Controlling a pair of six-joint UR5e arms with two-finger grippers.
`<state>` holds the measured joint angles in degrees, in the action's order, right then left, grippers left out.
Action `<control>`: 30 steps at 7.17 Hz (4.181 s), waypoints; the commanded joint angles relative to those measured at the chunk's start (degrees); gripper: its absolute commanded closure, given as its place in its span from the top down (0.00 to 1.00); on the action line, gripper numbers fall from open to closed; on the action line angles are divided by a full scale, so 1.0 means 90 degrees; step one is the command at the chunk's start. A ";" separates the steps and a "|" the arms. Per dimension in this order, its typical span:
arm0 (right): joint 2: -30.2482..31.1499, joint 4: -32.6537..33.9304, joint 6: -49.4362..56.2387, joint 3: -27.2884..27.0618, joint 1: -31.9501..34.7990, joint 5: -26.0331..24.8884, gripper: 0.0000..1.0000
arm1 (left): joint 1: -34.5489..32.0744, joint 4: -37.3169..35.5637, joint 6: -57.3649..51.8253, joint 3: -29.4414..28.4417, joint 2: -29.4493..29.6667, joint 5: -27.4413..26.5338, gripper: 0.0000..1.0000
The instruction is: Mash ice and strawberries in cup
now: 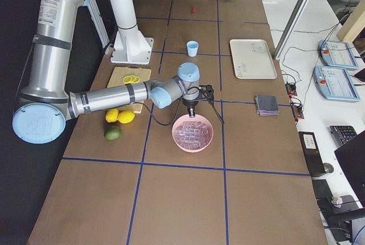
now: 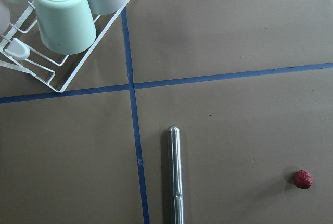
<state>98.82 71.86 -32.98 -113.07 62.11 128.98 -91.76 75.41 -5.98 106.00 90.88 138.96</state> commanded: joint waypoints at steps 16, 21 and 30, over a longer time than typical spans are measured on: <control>-0.6311 0.3178 -0.4968 0.2104 -0.3961 -0.2603 0.02 | 0.0020 0.0000 0.0000 -0.0059 -0.0088 0.0010 1.00; -0.6321 0.3089 -0.4997 0.2104 -0.4000 -0.2603 0.66 | 0.0020 0.0010 0.0000 -0.0079 -0.0088 0.0010 1.00; -0.6108 0.3157 -0.4910 0.1384 -0.3592 -0.2525 0.99 | 0.0660 0.0574 0.1224 0.0485 -0.0078 -0.0059 1.00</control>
<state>42.74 100.00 -77.62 -98.10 27.79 105.87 -89.34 78.41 -0.71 107.56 90.33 138.47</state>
